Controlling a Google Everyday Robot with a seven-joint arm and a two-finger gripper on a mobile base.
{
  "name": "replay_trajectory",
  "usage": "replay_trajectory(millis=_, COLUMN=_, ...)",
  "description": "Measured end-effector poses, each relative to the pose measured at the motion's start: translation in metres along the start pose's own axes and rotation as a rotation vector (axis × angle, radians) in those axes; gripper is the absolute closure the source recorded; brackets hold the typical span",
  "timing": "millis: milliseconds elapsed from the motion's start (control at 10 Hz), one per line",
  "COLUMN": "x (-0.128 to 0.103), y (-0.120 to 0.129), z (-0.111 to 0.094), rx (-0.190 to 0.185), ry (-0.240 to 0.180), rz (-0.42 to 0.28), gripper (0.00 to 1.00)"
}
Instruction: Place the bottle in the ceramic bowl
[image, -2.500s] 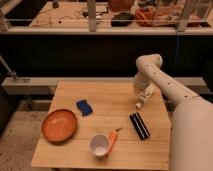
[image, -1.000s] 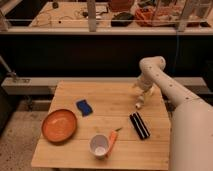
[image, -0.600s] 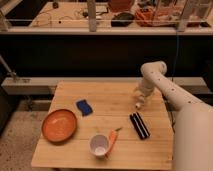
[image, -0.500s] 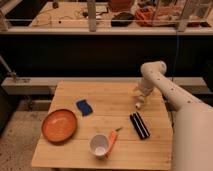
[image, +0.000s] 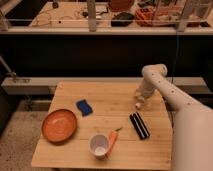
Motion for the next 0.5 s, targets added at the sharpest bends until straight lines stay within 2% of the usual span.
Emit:
replay_trajectory(millis=200, x=-0.0031, y=-0.0031, z=0.0005, rx=-0.001, ry=-0.005, rz=-0.006, gripper=0.22)
replay_trajectory(millis=300, x=-0.0024, y=-0.0013, z=0.0, rx=-0.005, ry=-0.006, rz=-0.005, gripper=0.28)
replay_trajectory(millis=500, x=-0.0001, y=0.0034, z=0.0022, rx=-0.011, ry=-0.005, rz=-0.002, gripper=0.48)
